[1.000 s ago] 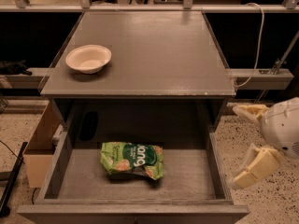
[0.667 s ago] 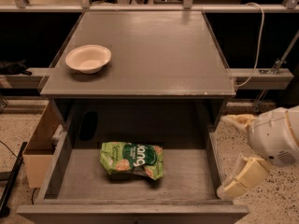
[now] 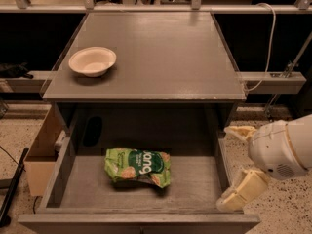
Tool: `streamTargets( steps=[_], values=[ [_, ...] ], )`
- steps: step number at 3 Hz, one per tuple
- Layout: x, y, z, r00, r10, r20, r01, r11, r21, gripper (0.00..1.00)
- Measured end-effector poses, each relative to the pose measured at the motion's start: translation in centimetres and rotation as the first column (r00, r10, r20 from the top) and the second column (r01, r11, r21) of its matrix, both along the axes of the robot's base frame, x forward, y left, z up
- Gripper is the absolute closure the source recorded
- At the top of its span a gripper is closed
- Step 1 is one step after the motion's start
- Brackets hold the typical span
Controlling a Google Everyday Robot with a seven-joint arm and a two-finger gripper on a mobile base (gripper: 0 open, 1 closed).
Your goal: Pick green rice chip bag from top drawer and place on counter
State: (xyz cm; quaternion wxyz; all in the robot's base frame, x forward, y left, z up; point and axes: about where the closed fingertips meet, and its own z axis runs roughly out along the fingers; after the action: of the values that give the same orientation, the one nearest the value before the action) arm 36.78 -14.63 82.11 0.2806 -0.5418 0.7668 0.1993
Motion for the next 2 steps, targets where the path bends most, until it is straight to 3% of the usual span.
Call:
streamTargets(
  steps=[2],
  values=[
    [-0.1, 7.5, -6.0, 0.9961, 0.064, -0.060, -0.060, 0.996, 0.072, 0.00]
  ],
)
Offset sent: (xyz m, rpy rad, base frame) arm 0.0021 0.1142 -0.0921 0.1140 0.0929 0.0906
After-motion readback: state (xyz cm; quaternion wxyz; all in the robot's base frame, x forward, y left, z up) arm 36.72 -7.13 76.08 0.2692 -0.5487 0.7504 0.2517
